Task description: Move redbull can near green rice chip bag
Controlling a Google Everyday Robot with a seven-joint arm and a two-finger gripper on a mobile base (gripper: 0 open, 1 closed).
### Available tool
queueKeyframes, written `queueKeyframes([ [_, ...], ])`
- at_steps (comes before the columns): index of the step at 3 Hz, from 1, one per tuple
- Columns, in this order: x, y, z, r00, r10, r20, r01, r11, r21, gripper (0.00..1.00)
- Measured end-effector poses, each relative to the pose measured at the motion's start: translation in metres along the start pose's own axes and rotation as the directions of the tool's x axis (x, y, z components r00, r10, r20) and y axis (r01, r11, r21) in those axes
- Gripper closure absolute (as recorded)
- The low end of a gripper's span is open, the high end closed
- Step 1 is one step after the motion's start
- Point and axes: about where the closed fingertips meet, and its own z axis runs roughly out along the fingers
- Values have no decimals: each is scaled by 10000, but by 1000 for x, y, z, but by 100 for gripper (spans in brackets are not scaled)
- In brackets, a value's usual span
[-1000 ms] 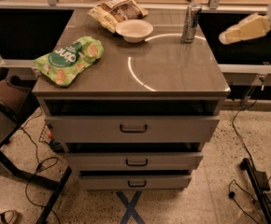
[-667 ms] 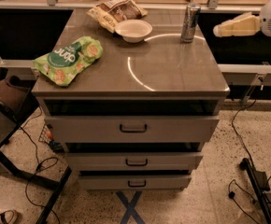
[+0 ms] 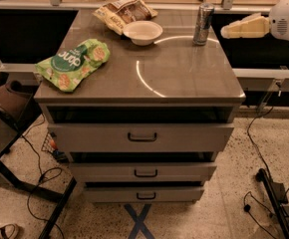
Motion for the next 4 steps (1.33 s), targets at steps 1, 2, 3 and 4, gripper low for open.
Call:
queueKeyframes([
  [1, 4, 4, 21, 9993, 175, 317, -177, 9998, 50, 0],
  [2, 13, 4, 64, 9958, 660, 642, -666, 9978, 70, 0],
  [3, 24, 0, 113, 9915, 1090, 717, -1101, 9938, 124, 0],
  [4, 31, -6, 138, 9862, 1414, 866, -1446, 9889, 328, 0],
])
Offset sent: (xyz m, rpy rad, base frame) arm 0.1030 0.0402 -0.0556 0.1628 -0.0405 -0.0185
